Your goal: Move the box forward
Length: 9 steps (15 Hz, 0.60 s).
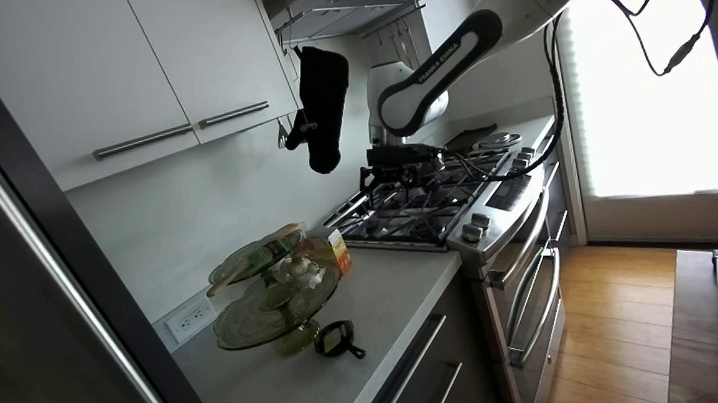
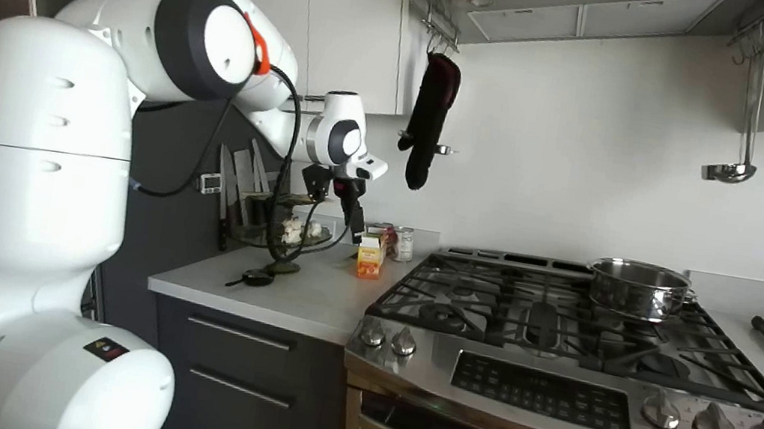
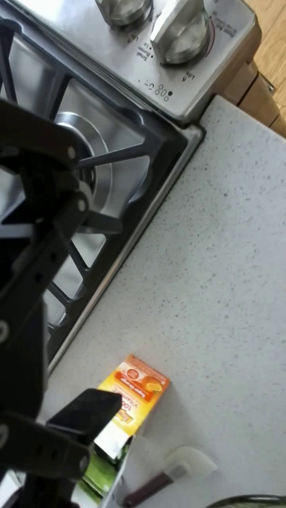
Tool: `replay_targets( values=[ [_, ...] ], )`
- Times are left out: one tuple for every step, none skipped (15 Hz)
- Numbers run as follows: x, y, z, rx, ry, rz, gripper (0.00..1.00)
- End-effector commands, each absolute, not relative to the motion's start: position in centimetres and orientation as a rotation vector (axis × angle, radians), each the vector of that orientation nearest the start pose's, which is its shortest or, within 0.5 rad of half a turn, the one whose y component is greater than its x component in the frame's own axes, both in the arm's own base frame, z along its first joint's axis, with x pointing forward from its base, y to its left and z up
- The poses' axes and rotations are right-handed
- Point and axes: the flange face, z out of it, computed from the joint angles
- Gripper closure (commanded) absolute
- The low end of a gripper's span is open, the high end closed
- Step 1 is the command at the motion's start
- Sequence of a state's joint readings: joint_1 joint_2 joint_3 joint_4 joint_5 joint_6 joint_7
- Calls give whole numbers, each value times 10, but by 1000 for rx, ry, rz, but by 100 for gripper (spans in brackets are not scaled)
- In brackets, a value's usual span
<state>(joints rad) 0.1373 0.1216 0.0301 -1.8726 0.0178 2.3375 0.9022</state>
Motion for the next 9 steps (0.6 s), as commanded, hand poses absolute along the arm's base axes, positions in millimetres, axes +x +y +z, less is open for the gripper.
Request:
replay_targets(
  values=[
    [561, 120, 485, -2838, 784, -413, 0],
    [551, 126, 485, -2868, 703, -405, 0],
    [541, 134, 485, -2886, 618, -390, 0],
    [532, 140, 485, -2907, 534, -377, 0],
    [523, 146, 484, -2923, 450, -362, 0],
    [514, 150, 483, -2938, 366, -346, 0],
    [506, 155, 483, -2949, 281, -326, 0],
    [498, 158, 482, -2958, 198, -304, 0],
    [491, 160, 482, -2962, 116, -276, 0]
  ],
)
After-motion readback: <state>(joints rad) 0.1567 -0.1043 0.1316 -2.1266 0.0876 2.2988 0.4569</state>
